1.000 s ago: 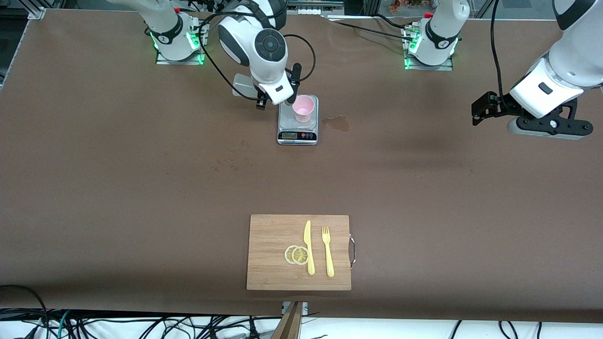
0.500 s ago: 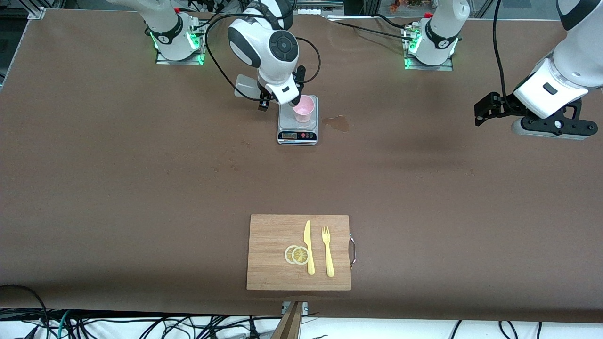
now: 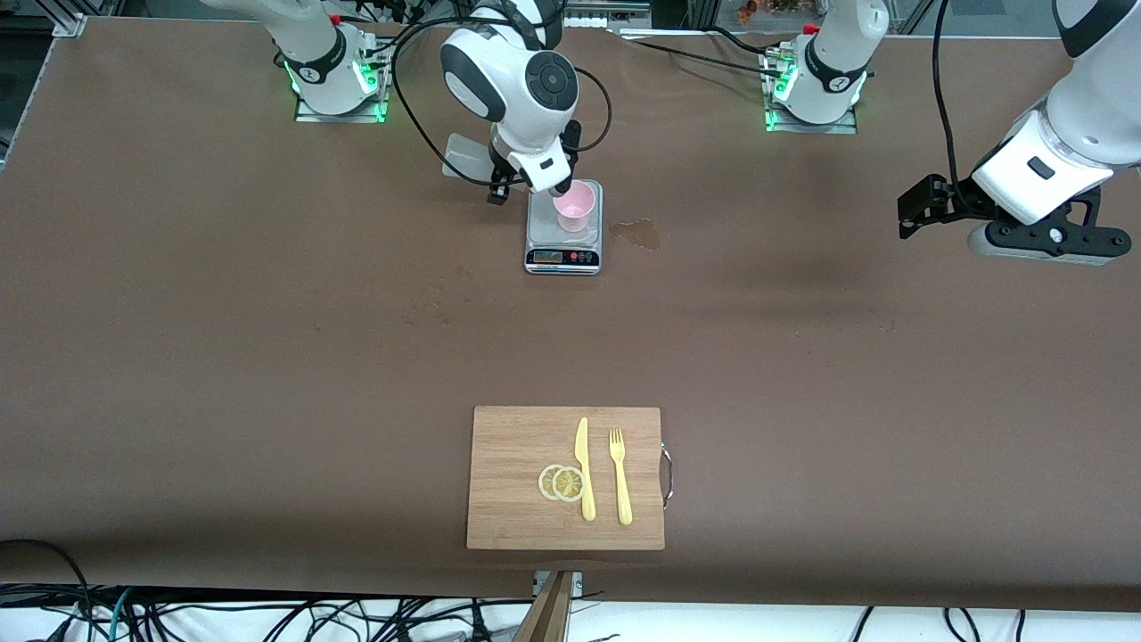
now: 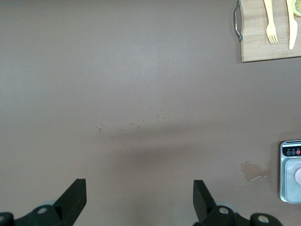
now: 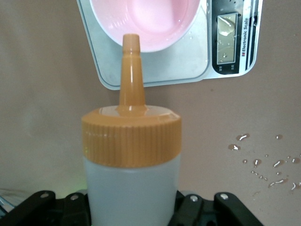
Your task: Add sauce to pink cup with both arms
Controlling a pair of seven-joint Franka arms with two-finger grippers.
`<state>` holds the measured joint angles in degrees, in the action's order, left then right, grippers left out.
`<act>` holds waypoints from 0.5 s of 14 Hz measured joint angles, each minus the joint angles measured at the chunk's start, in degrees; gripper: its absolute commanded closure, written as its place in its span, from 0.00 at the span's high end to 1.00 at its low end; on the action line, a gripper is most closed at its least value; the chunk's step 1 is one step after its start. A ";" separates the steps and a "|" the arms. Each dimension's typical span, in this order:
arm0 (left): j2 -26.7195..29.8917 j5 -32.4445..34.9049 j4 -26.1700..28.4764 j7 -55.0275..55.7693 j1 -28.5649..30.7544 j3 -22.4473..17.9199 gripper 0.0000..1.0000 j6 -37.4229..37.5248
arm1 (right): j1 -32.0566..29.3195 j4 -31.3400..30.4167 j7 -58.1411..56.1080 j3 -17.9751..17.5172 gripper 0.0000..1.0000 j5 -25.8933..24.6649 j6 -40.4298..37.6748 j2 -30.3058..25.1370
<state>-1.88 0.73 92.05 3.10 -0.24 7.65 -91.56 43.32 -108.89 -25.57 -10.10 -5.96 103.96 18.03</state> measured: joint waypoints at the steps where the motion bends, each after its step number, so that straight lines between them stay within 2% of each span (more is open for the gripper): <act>1: 0.00 0.00 0.00 0.00 0.00 0.00 1.00 0.00 | 0.12 0.82 0.07 0.00 0.34 -0.19 -0.89 0.44; 7: 0.00 0.00 -0.02 0.00 0.01 0.00 1.00 0.00 | 0.53 4.13 0.18 0.01 0.35 -0.30 -3.33 2.23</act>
<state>-1.88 0.73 92.03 3.10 -0.23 7.65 -91.56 43.85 -104.76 -25.38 -10.09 -6.26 100.63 20.26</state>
